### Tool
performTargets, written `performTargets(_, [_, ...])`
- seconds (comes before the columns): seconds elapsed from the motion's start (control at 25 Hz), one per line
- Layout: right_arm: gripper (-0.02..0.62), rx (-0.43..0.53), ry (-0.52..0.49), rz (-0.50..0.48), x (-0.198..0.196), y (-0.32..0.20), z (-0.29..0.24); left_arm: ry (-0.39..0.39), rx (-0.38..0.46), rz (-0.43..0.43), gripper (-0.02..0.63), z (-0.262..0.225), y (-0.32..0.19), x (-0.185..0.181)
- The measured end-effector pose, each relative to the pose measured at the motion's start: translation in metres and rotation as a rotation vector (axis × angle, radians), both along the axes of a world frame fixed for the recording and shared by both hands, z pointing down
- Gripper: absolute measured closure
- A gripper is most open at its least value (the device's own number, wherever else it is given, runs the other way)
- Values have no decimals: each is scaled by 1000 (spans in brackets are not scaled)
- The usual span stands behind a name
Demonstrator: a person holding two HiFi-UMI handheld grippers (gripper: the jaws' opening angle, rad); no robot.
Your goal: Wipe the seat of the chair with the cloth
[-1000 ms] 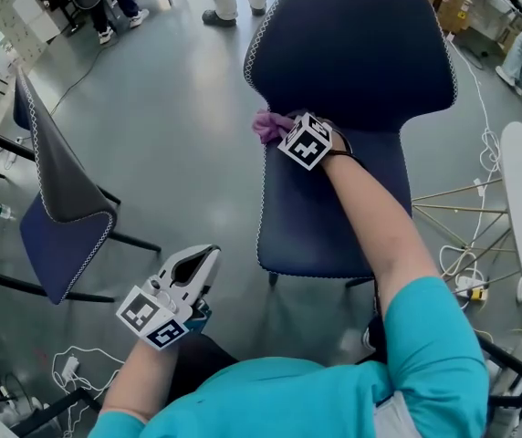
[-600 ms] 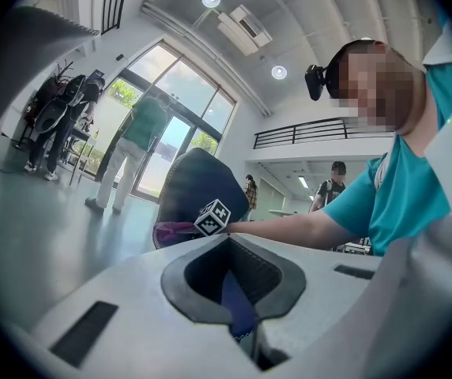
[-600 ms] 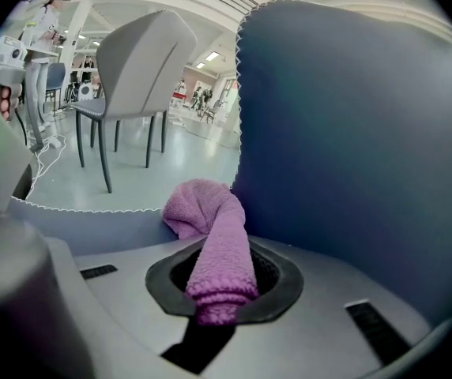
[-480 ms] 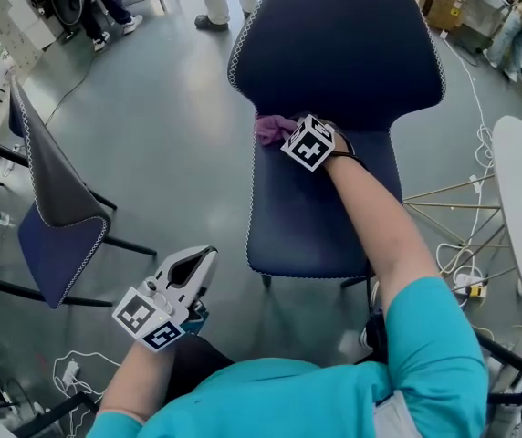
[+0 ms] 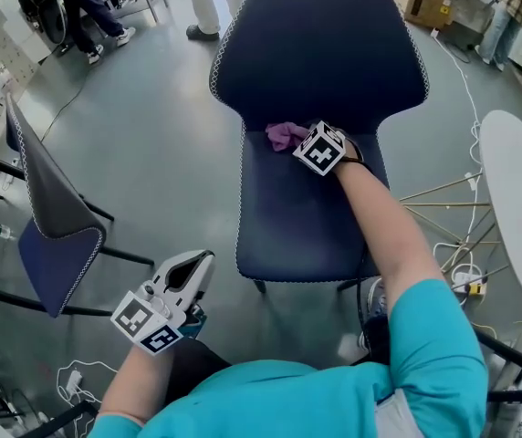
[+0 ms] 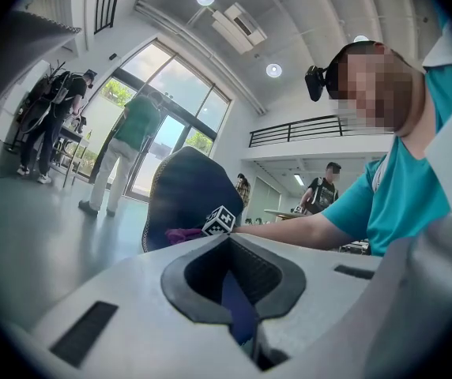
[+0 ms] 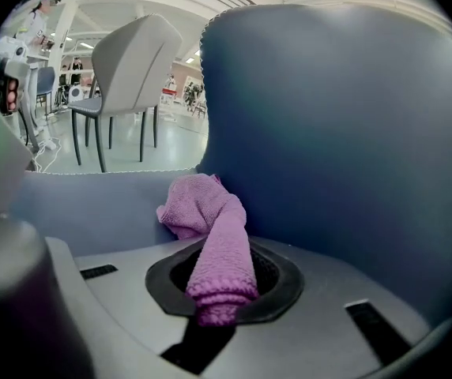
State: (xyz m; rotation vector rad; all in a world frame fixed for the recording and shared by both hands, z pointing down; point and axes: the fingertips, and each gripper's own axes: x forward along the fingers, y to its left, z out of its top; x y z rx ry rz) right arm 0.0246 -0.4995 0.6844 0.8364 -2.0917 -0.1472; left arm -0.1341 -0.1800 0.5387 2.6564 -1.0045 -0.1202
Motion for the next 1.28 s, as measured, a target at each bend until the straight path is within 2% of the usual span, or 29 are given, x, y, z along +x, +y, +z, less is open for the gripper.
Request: performTargets(1.28, [545,-24,2,145,155,11,8,-24,36,73,612,-17,-5,54])
